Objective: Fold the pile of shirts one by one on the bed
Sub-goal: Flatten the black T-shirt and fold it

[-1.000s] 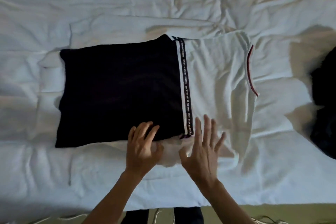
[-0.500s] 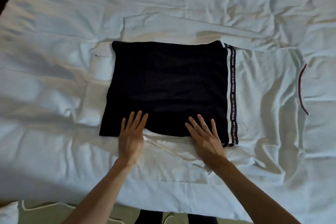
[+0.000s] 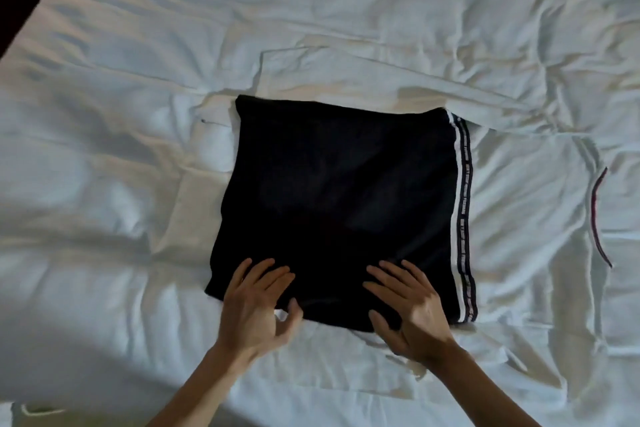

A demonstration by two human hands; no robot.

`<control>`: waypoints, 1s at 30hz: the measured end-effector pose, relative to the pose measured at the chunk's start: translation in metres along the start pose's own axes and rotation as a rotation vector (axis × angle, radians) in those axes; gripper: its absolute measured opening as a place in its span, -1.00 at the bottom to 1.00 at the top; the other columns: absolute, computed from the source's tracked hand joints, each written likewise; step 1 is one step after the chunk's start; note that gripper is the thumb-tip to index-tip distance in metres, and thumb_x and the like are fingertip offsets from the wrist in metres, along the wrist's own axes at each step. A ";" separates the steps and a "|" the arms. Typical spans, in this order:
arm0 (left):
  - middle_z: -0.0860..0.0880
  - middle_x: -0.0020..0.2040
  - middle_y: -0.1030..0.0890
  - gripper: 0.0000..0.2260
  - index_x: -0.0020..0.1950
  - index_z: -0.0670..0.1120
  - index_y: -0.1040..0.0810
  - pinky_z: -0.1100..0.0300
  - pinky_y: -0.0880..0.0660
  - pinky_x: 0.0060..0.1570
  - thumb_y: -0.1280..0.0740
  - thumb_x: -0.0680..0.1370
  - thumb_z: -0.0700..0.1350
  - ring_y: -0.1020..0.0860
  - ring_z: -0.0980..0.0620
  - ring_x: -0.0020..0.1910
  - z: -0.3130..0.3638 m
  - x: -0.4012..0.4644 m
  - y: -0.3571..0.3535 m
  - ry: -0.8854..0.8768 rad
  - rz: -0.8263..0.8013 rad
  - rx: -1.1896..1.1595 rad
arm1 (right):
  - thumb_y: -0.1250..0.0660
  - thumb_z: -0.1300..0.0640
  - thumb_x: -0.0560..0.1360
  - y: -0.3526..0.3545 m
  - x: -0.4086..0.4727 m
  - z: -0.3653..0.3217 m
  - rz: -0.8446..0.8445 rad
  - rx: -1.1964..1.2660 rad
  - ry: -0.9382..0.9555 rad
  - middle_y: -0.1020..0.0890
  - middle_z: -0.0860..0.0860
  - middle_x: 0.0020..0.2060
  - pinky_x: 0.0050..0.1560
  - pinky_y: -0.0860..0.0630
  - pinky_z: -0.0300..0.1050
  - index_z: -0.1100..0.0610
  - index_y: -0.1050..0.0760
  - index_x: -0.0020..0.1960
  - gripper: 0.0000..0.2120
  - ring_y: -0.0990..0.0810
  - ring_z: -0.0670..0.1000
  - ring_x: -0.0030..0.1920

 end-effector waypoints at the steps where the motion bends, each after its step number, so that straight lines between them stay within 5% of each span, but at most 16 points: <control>1: 0.02 -0.02 -0.71 -0.75 -0.03 -0.09 -0.72 -0.10 -0.49 0.20 -0.35 0.41 -0.01 -0.65 -0.05 0.06 -0.002 0.019 0.005 0.011 0.053 -0.009 | -0.30 -0.02 0.50 0.003 0.017 0.004 0.031 -0.004 -0.006 -0.62 0.00 0.25 0.32 -0.43 0.16 0.10 -0.67 0.13 -0.68 -0.55 0.04 0.31; 5: 0.04 -0.15 -0.69 -0.82 -0.11 -0.08 -0.69 0.02 -0.53 0.00 -0.32 0.45 -0.06 -0.64 -0.03 -0.10 -0.030 0.118 0.010 0.114 0.172 -0.004 | -0.26 0.11 0.56 0.012 0.101 0.040 0.127 -0.049 -0.016 -0.62 0.02 0.24 0.26 -0.48 0.13 0.12 -0.65 0.15 -0.74 -0.58 0.05 0.27; 8: 0.00 -0.05 -0.69 -0.76 -0.01 -0.10 -0.67 0.02 -0.56 0.00 -0.24 0.47 -0.10 -0.63 -0.06 -0.03 -0.055 0.197 0.003 0.116 0.120 0.005 | -0.20 0.15 0.56 0.019 0.166 0.077 0.145 -0.151 -0.028 -0.60 0.05 0.28 0.26 -0.47 0.18 0.14 -0.61 0.21 -0.69 -0.54 0.13 0.30; 13: -0.10 0.18 -0.63 -0.74 0.20 -0.16 -0.61 -0.06 -0.48 0.16 -0.27 0.55 -0.22 -0.57 -0.15 0.19 -0.081 0.283 -0.015 0.074 -0.067 0.046 | -0.13 0.11 0.62 0.030 0.251 0.151 -0.082 -0.280 -0.295 -0.37 0.02 0.46 0.44 -0.19 0.23 0.05 -0.44 0.38 -0.65 -0.30 0.12 0.47; 16: -0.06 0.42 -0.44 -0.63 0.43 -0.05 -0.44 -0.10 -0.42 0.28 -0.26 0.61 -0.14 -0.43 -0.12 0.37 -0.090 0.301 -0.046 0.100 -0.270 0.036 | -0.11 0.02 0.66 0.031 0.268 0.191 -0.200 -0.223 -0.456 -0.21 0.03 0.52 0.41 -0.20 0.21 -0.01 -0.36 0.44 -0.64 -0.26 0.16 0.47; 19: -0.02 0.61 -0.07 -0.50 0.58 0.08 -0.19 -0.12 -0.17 0.49 -0.22 0.64 -0.05 -0.07 -0.07 0.58 -0.096 0.290 -0.084 0.191 -0.441 0.074 | -0.16 0.02 0.65 0.039 0.279 0.211 -0.139 -0.239 -0.526 0.03 0.07 0.59 0.27 -0.37 0.21 -0.07 -0.21 0.50 -0.57 -0.32 0.25 0.39; 23: -0.04 0.63 0.15 -0.45 0.63 0.09 0.01 -0.13 0.04 0.55 -0.14 0.68 -0.06 0.16 -0.05 0.61 -0.097 0.275 -0.101 0.195 -0.416 0.110 | -0.34 -0.02 0.57 0.047 0.305 0.236 -0.229 -0.251 -0.619 -0.29 0.12 0.44 0.15 -0.45 0.12 0.00 -0.13 0.55 -0.36 -0.44 0.26 0.29; 26: -0.10 0.63 0.20 -0.44 0.63 0.04 0.08 -0.22 0.06 0.54 -0.10 0.68 -0.08 0.17 -0.10 0.61 -0.094 0.268 -0.106 0.159 -0.365 0.169 | -0.41 -0.02 0.52 0.070 0.335 0.246 -0.273 -0.291 -0.629 -0.56 0.12 0.19 0.07 -0.48 0.01 0.03 -0.53 0.27 -0.65 -0.57 0.22 0.15; 30: -0.19 0.62 0.01 -0.27 0.62 -0.07 -0.10 -0.29 0.02 0.50 -0.35 0.51 -0.27 -0.03 -0.20 0.59 -0.084 0.259 -0.109 0.095 -0.214 0.321 | -0.47 0.05 0.45 0.103 0.367 0.252 -0.215 -0.207 -0.612 -0.65 0.06 -0.14 -0.08 -0.49 -0.12 0.07 -0.67 -0.07 -0.88 -0.64 0.13 -0.02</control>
Point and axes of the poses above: each hand's wrist, its own x-axis towards the middle knuckle, its own y-axis out of the back of the hand, z = x × y, the point moved 7 cm from there along x, towards the middle knuckle
